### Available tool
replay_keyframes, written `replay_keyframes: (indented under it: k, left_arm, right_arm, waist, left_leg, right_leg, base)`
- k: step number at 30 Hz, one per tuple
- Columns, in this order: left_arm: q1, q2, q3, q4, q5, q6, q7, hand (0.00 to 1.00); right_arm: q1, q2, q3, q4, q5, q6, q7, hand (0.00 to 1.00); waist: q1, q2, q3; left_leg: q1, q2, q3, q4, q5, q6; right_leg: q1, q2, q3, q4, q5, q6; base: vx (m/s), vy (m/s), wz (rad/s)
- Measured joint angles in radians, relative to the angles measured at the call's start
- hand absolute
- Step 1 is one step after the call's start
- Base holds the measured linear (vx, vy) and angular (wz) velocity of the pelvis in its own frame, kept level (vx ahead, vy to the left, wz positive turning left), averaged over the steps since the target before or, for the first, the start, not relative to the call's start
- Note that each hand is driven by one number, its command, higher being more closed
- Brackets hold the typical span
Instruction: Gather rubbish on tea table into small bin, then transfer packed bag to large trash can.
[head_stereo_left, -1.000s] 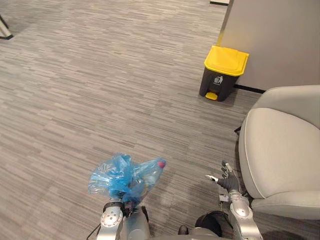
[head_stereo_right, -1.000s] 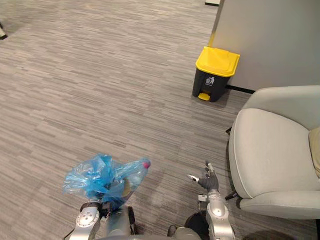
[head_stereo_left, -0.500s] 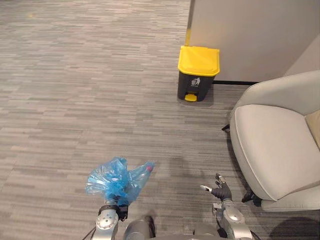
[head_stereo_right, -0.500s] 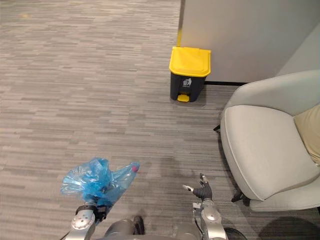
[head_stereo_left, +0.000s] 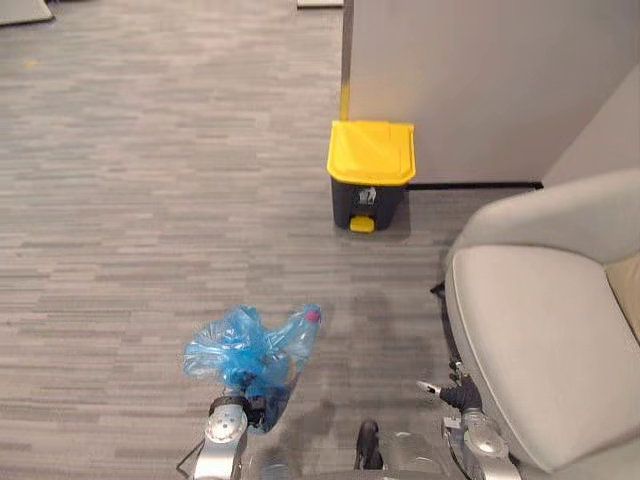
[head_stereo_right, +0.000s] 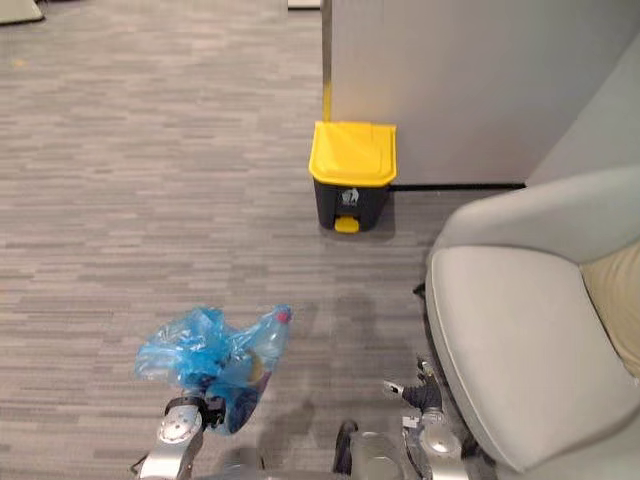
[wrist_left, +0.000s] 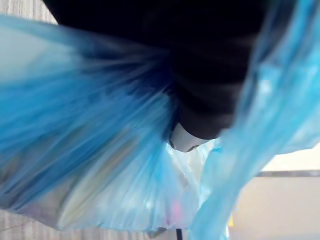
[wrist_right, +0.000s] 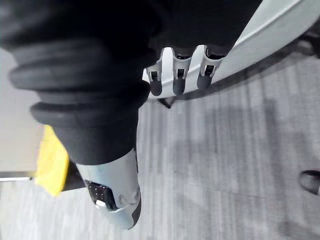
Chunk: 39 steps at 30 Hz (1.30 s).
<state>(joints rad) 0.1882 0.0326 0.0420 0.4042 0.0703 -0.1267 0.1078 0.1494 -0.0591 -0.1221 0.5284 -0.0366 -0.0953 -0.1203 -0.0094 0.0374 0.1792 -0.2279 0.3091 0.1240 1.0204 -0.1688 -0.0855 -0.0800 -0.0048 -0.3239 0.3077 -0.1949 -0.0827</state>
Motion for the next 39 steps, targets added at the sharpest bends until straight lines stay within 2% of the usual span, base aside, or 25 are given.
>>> replay_keyframes:
  k: [2, 3, 5, 6, 7, 8, 9, 12, 14, 16, 17, 18, 20, 22, 24, 25, 26, 27, 28, 30, 33, 34, 36, 38, 39]
  left_arm:
    - [0.011, 0.002, 0.002, -0.013, 0.000, 0.001, 0.000, 1.00]
    - [0.016, 0.004, 0.003, -0.014, 0.000, 0.003, 0.000, 1.00]
    - [0.018, 0.008, 0.003, -0.014, 0.000, 0.004, 0.000, 1.00]
    - [0.023, 0.010, 0.005, -0.013, 0.000, 0.005, 0.001, 1.00]
    - [0.025, 0.008, 0.006, -0.012, 0.000, 0.005, 0.001, 1.00]
    - [0.028, 0.011, 0.009, 0.002, 0.000, 0.006, 0.002, 1.00]
    - [0.020, 0.022, 0.010, 0.024, 0.000, 0.010, 0.002, 1.00]
    - [-0.012, 0.028, 0.010, 0.032, 0.000, 0.011, 0.004, 1.00]
    - [-0.002, 0.029, 0.006, 0.031, 0.000, 0.010, 0.006, 1.00]
    - [0.005, 0.036, -0.006, 0.031, -0.001, 0.010, 0.006, 1.00]
    - [0.007, 0.045, -0.009, 0.031, -0.001, 0.010, 0.007, 1.00]
    - [0.013, 0.052, -0.011, 0.030, -0.006, 0.010, 0.008, 1.00]
    - [0.014, 0.062, -0.011, 0.027, -0.022, 0.010, 0.011, 1.00]
    - [0.007, 0.071, -0.010, 0.026, -0.026, 0.009, 0.023, 1.00]
    - [0.000, 0.071, -0.007, 0.030, -0.033, 0.009, 0.026, 1.00]
    - [-0.012, 0.074, -0.002, 0.039, -0.033, 0.009, 0.026, 1.00]
    - [-0.015, 0.079, 0.000, 0.039, -0.034, 0.007, 0.025, 1.00]
    - [-0.016, 0.066, 0.000, 0.054, -0.034, 0.007, 0.025, 1.00]
    - [-0.025, 0.062, 0.001, 0.060, -0.034, 0.006, 0.024, 1.00]
    - [-0.047, 0.058, 0.001, 0.061, -0.032, 0.006, 0.024, 1.00]
    - [-0.048, 0.017, 0.007, 0.047, -0.034, 0.006, 0.021, 1.00]
    - [-0.031, -0.002, 0.003, 0.018, -0.037, 0.006, 0.021, 1.00]
    - [-0.020, -0.014, 0.002, -0.005, -0.040, 0.007, 0.019, 1.00]
    - [-0.014, -0.016, 0.000, -0.036, -0.041, 0.007, 0.008, 1.00]
    - [-0.011, -0.015, 0.000, -0.038, -0.041, 0.007, 0.006, 1.00]
  right_arm:
    - [-0.004, 0.006, -0.003, -0.018, 0.008, -0.002, -0.010, 0.00]
    - [-0.008, 0.010, -0.007, -0.018, 0.009, -0.002, -0.012, 0.00]
    - [-0.017, 0.012, -0.007, -0.016, 0.009, -0.002, -0.012, 0.00]
    - [-0.019, 0.011, -0.007, -0.001, 0.009, -0.002, -0.012, 0.00]
    - [-0.023, 0.011, -0.019, 0.014, 0.008, -0.003, -0.012, 0.00]
    - [-0.044, 0.010, -0.039, 0.063, 0.009, -0.002, -0.015, 0.00]
    - [-0.052, 0.019, -0.036, 0.093, 0.008, 0.009, -0.020, 0.00]
    - [-0.041, 0.012, -0.041, 0.093, 0.008, 0.011, -0.027, 0.00]
    - [-0.063, 0.015, -0.037, 0.101, 0.004, 0.011, -0.027, 0.00]
    - [-0.074, 0.021, -0.033, 0.118, -0.004, 0.011, -0.026, 0.00]
    - [-0.075, 0.022, -0.024, 0.119, -0.005, 0.012, -0.027, 0.00]
    - [-0.075, 0.028, -0.014, 0.118, -0.006, 0.012, -0.027, 0.00]
    - [-0.070, 0.033, -0.015, 0.118, -0.010, 0.012, -0.027, 0.00]
    - [-0.069, 0.032, -0.016, 0.118, -0.013, 0.015, -0.027, 0.00]
    - [-0.077, 0.026, -0.017, 0.120, -0.013, 0.016, -0.027, 0.00]
    - [-0.078, 0.017, -0.016, 0.130, -0.013, 0.017, -0.027, 0.00]
    - [-0.069, 0.006, -0.017, 0.136, -0.013, 0.019, -0.028, 0.00]
    - [-0.067, -0.009, -0.020, 0.146, -0.013, 0.019, -0.028, 0.00]
    - [-0.086, -0.025, -0.025, 0.160, -0.013, 0.028, -0.029, 0.00]
    - [-0.093, -0.026, -0.041, 0.153, -0.013, 0.028, -0.029, 0.00]
    - [-0.049, -0.012, -0.041, 0.093, -0.010, 0.030, -0.029, 0.00]
    - [-0.027, 0.002, -0.037, 0.040, -0.001, 0.027, -0.030, 0.00]
    - [-0.029, 0.003, -0.044, 0.005, 0.010, 0.024, -0.031, 0.00]
    - [-0.031, 0.012, -0.047, -0.006, 0.030, 0.014, -0.031, 0.00]
    - [-0.030, 0.013, -0.048, -0.005, 0.032, 0.015, -0.032, 0.00]
  waist:
    - [0.024, -0.020, 0.008]
    - [0.042, -0.031, 0.006]
    - [0.052, -0.040, 0.011]
    - [0.053, -0.054, 0.010]
    - [0.055, -0.049, 0.006]
    - [0.065, -0.040, 0.000]
    - [0.071, -0.072, -0.013]
    - [0.069, -0.087, -0.021]
    - [0.066, -0.082, -0.020]
    - [0.045, -0.081, -0.020]
    - [0.034, -0.080, -0.019]
    - [0.021, -0.077, -0.017]
    - [0.019, -0.071, -0.013]
    - [0.002, -0.065, -0.009]
    - [-0.013, -0.054, -0.002]
    - [-0.019, -0.055, 0.001]
    - [-0.029, -0.070, -0.003]
    - [-0.034, -0.043, 0.004]
    - [-0.029, -0.020, 0.002]
    - [-0.031, -0.014, 0.006]
    - [-0.022, -0.012, 0.020]
    - [0.000, -0.009, 0.022]
    - [0.010, -0.014, 0.023]
    - [0.034, -0.022, 0.027]
    - [0.036, -0.024, 0.027]
  left_leg:
    - [-0.086, -0.013, 0.041, -0.040, -0.045, 0.035]
    - [-0.114, -0.043, 0.058, -0.153, -0.055, 0.049]
    - [-0.132, -0.093, 0.061, -0.329, -0.052, 0.045]
    - [-0.135, -0.146, 0.051, -0.497, -0.032, 0.027]
    - [-0.124, -0.174, 0.040, -0.652, 0.015, 0.004]
    - [-0.091, -0.192, 0.019, -0.761, 0.182, 0.033]
    - [-0.085, -0.224, 0.043, -0.758, 0.159, 0.062]
    - [-0.114, -0.260, 0.079, -0.644, 0.059, 0.117]
    - [-0.036, -0.282, 0.125, -0.621, -0.034, 0.134]
    - [0.034, -0.298, 0.129, -0.644, -0.065, 0.143]
    - [0.078, -0.301, 0.129, -0.658, -0.081, 0.144]
    - [0.154, -0.300, 0.130, -0.696, -0.098, 0.143]
    - [0.218, -0.296, 0.130, -0.737, -0.111, 0.134]
    - [0.277, -0.283, 0.124, -0.778, -0.119, 0.121]
    - [0.320, -0.256, 0.117, -0.804, -0.124, 0.112]
    - [0.345, -0.238, 0.110, -0.806, -0.128, 0.102]
    - [0.375, -0.243, 0.082, -0.805, -0.147, 0.058]
    - [0.389, -0.220, 0.061, -0.805, -0.162, 0.035]
    - [0.384, -0.188, 0.046, -0.799, -0.146, 0.012]
    - [0.369, -0.177, 0.007, -0.734, -0.113, -0.022]
    - [0.232, -0.103, -0.041, -0.297, -0.002, -0.050]
    - [0.133, -0.056, -0.024, -0.088, -0.012, -0.037]
    - [0.044, -0.031, 0.009, -0.015, -0.031, -0.005]
    - [-0.047, -0.031, 0.060, -0.134, -0.060, 0.041]
    - [-0.054, -0.033, 0.074, -0.185, -0.060, 0.042]
  right_leg:
    - [0.038, -0.002, 0.014, -0.034, -0.008, 0.010]
    - [0.052, -0.011, 0.031, -0.053, -0.012, 0.017]
    - [0.084, -0.023, 0.050, -0.081, -0.020, 0.030]
    - [0.098, -0.045, 0.061, -0.091, -0.030, 0.055]
    - [0.108, -0.051, 0.076, -0.096, -0.038, 0.078]
    - [0.117, -0.049, 0.116, -0.100, -0.057, 0.115]
    - [0.126, -0.075, 0.142, -0.116, -0.058, 0.128]
    - [0.142, -0.134, 0.185, -0.116, -0.070, 0.170]
    - [0.084, -0.183, 0.231, 0.134, -0.093, 0.217]
    - [-0.013, -0.217, 0.245, 0.402, -0.053, 0.282]
    - [-0.061, -0.228, 0.240, 0.528, -0.054, 0.275]
    - [-0.129, -0.233, 0.210, 0.656, -0.071, 0.236]
    - [-0.195, -0.226, 0.167, 0.695, -0.095, 0.193]
    - [-0.288, -0.200, 0.112, 0.624, -0.117, 0.157]
    - [-0.347, -0.161, 0.079, 0.449, -0.108, 0.148]
    - [-0.338, -0.121, 0.075, 0.239, -0.037, 0.130]
    - [-0.307, -0.102, 0.094, 0.051, 0.204, 0.098]
    - [-0.290, -0.086, 0.082, 0.055, 0.218, 0.058]
    - [-0.291, -0.064, 0.081, 0.072, 0.189, 0.046]
    - [-0.288, -0.068, 0.061, 0.123, 0.118, 0.039]
    - [-0.129, -0.048, 0.010, 0.083, 0.054, 0.022]
    - [-0.052, -0.028, 0.005, 0.037, 0.049, 0.015]
    - [0.004, -0.024, -0.003, -0.011, 0.046, 0.013]
    - [0.057, -0.027, 0.007, -0.066, 0.045, 0.022]
    - [0.066, -0.029, 0.008, -0.073, 0.044, 0.028]
  base:
    - [0.24, 0.026, -0.15]
    - [0.33, 0.085, -0.32]
    - [0.35, 0.132, -0.25]
    - [0.32, 0.148, -0.23]
    - [0.49, 0.271, -0.56]
    - [0.44, 0.231, -0.57]
    - [0.57, 0.257, -0.46]
    - [0.47, 0.196, -0.10]
    - [0.40, 0.189, -0.44]
    - [0.35, 0.131, -0.12]
    - [0.43, 0.096, -0.03]
    - [0.42, 0.051, -0.09]
    - [0.39, 0.009, -0.07]
    - [0.45, -0.094, 0.10]
    - [0.44, -0.165, 0.16]
    - [0.48, -0.211, 0.35]
    - [0.50, -0.213, 0.42]
    - [0.49, -0.167, 0.22]
    - [0.54, -0.219, 0.09]
    - [0.44, -0.210, 0.22]
    - [0.41, -0.208, 0.42]
    - [0.32, -0.109, -0.03]
    - [0.30, -0.064, -0.02]
    - [0.26, 0.017, -0.07]
    - [0.23, 0.095, -0.02]
